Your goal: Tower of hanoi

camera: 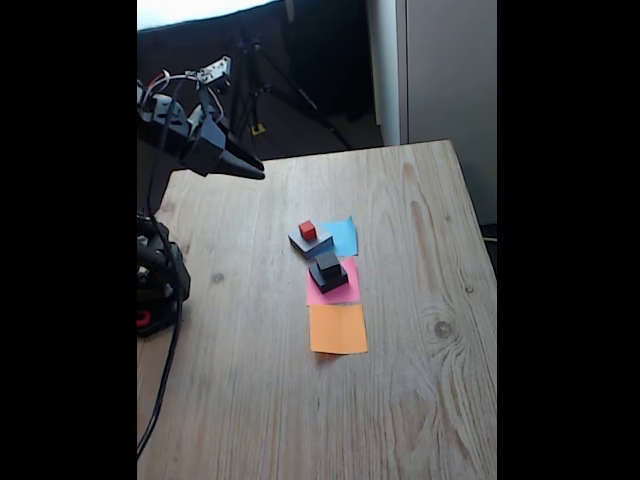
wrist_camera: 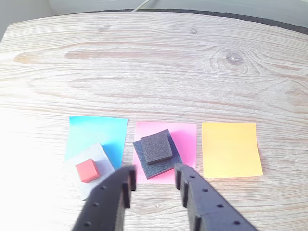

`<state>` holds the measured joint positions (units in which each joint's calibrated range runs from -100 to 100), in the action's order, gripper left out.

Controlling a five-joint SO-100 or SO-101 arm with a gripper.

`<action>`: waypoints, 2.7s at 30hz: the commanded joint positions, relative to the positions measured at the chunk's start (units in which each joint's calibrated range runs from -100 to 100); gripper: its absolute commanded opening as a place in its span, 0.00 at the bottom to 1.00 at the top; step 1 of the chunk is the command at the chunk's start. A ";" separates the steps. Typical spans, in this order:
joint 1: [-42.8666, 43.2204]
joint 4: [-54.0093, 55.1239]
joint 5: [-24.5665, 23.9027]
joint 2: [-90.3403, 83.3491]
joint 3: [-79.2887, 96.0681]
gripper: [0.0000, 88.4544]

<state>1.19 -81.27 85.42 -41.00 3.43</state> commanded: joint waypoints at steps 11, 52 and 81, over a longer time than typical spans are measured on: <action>-8.75 44.72 12.91 -11.23 54.48 0.31; -5.83 118.38 9.06 28.28 77.75 0.42; -2.65 125.26 8.90 39.64 71.66 0.40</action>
<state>-2.22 42.75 93.75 -1.50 76.97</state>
